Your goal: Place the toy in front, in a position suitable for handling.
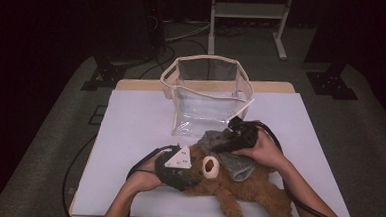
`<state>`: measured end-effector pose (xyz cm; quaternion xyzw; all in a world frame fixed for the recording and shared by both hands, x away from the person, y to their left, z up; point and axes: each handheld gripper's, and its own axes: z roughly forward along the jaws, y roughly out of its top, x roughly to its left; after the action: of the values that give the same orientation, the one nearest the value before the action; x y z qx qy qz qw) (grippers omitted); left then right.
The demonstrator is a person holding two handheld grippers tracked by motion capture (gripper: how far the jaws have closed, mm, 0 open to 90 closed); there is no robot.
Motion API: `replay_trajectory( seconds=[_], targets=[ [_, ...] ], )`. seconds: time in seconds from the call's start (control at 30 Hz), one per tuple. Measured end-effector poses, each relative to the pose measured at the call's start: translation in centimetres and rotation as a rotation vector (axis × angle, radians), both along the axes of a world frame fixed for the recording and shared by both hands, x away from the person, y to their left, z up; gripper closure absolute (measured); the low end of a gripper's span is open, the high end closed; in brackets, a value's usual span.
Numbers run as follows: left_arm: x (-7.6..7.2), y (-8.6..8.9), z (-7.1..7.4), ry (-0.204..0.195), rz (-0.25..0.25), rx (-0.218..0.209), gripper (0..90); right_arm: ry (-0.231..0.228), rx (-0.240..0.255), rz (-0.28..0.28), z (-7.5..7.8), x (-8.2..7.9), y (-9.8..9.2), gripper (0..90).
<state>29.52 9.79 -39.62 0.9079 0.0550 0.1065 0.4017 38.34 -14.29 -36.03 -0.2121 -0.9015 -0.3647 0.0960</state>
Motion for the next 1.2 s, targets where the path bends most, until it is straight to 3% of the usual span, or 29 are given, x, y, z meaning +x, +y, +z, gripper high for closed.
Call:
replay_trajectory(
  seconds=[0.2, 0.33, 0.5, 0.6, 0.73, 0.8, 0.93, 1.2],
  targets=[
    [0.2, 0.1, 0.2, 0.008, 0.015, 0.004, 36.1, -0.02, 0.007, -0.038, 0.4, -2.2, -3.4, 76.2],
    [0.1, -0.1, 0.2, 0.0, 0.015, 0.01, 37.4, -0.024, 0.028, -0.044, 0.6, -2.3, -3.6, 76.2],
    [0.2, -0.2, 0.4, -0.014, -0.006, 0.035, 37.5, 0.0, 0.012, -0.016, 0.5, -0.7, -0.9, 76.2],
    [0.0, -0.3, 0.3, -0.017, -0.007, 0.035, 37.4, 0.005, -0.02, 0.03, 0.4, 0.7, 2.6, 76.2],
    [0.2, -0.1, 0.3, -0.01, -0.014, 0.047, 37.2, 0.022, -0.014, 0.039, 0.1, 1.5, 4.1, 76.2],
    [0.3, 0.0, 0.2, 0.0, -0.011, 0.032, 36.9, 0.014, -0.022, 0.043, 0.0, 1.4, 4.5, 76.2],
    [0.4, 0.1, 0.2, 0.006, -0.014, 0.026, 36.6, -0.004, -0.017, 0.041, 0.3, 0.6, 3.6, 76.3],
    [0.7, 0.1, 0.3, 0.021, 0.007, 0.012, 36.1, -0.052, 0.017, 0.008, 1.2, -2.4, -0.7, 76.4]
  ],
)
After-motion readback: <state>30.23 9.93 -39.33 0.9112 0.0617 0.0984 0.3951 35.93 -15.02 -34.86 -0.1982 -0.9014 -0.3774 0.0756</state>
